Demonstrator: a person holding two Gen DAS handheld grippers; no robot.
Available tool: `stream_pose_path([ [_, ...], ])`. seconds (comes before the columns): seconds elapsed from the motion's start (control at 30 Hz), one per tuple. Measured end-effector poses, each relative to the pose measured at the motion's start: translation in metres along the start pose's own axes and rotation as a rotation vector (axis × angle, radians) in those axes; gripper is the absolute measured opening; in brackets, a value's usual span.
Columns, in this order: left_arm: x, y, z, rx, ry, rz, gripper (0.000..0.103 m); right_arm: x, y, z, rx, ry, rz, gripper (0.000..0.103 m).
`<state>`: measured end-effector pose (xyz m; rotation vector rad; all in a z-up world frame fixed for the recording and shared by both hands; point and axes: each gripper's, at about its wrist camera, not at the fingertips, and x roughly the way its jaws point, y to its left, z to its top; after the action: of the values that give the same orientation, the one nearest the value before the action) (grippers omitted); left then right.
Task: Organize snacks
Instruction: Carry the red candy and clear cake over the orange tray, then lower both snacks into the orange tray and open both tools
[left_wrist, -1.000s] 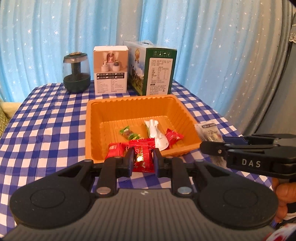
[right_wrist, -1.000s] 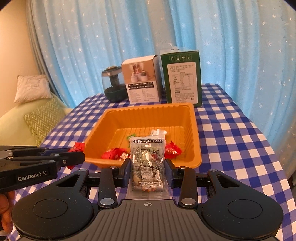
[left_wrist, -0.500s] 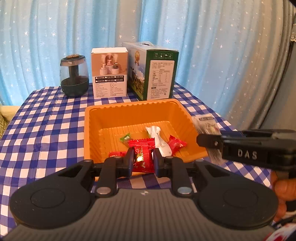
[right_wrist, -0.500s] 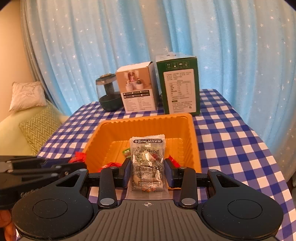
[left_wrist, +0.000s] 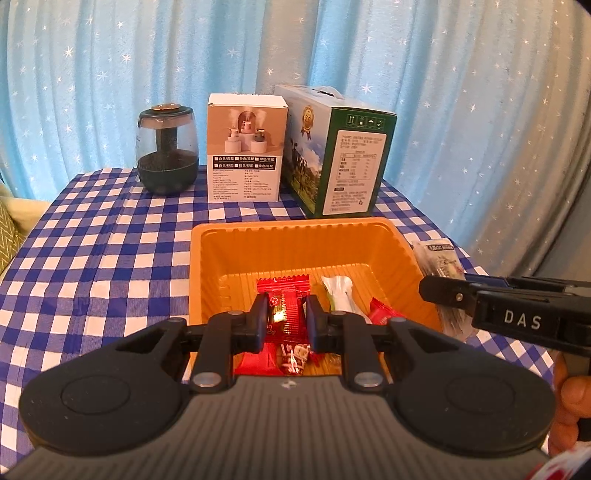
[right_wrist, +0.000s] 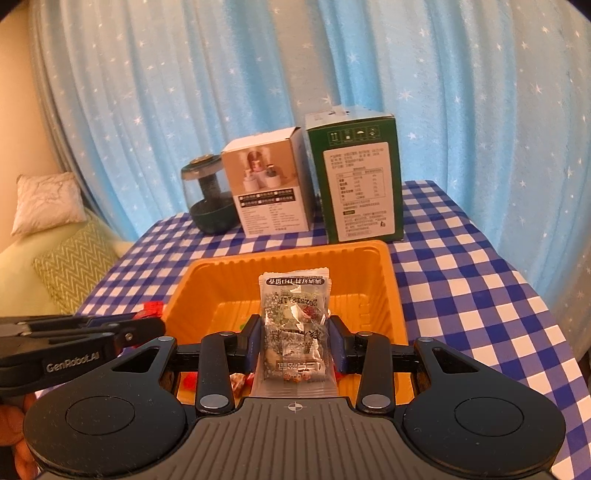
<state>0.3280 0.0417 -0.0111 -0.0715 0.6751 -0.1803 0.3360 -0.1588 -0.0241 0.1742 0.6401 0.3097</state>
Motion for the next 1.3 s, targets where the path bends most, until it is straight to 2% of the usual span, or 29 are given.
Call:
stream_pose_path([
  [0.57, 0.039, 0.008, 0.013, -0.025, 0.039, 0.006, 0.019, 0.047, -0.009, 0.017, 0.023, 0.036, 0.000, 0.038],
  [1.3, 0.064, 0.015, 0.019, -0.041, 0.041, 0.021, 0.019, 0.064, -0.016, 0.017, 0.016, 0.055, -0.012, 0.038],
])
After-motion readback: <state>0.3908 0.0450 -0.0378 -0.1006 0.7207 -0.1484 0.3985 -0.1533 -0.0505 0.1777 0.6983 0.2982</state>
